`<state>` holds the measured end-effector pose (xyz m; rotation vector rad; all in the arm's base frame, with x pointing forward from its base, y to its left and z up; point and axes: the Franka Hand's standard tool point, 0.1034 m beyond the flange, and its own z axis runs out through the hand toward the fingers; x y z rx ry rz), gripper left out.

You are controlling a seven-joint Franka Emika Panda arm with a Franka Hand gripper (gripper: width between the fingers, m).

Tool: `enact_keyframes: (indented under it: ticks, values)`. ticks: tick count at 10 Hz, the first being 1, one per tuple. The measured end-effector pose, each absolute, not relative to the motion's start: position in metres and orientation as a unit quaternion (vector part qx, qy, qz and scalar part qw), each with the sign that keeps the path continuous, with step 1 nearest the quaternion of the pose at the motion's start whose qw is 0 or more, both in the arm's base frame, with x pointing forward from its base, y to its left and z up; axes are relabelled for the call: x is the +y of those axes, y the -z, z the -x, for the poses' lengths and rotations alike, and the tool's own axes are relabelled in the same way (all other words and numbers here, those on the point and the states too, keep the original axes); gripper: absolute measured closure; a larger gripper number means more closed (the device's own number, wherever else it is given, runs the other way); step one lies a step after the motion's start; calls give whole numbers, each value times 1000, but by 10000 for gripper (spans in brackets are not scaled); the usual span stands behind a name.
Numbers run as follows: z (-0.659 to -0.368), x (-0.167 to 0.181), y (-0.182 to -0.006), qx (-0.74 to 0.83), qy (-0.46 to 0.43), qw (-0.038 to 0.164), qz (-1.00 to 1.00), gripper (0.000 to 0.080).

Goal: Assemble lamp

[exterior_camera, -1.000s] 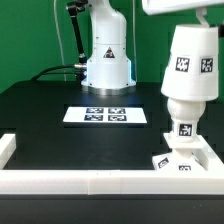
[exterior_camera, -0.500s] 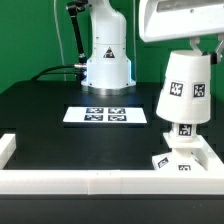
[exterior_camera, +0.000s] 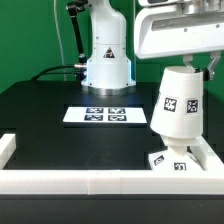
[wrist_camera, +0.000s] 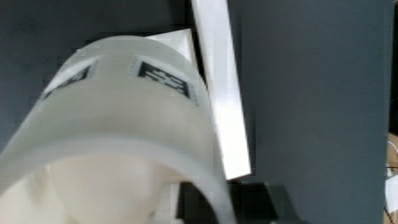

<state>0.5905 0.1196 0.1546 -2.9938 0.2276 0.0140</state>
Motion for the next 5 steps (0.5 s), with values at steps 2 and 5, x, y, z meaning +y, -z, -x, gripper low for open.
enact_keyframes:
  ticks: [2, 5]
  values:
    - [-589, 115, -156, 71, -6, 69, 995, 705]
    - [-580, 101, -165, 63, -5, 70, 996, 370]
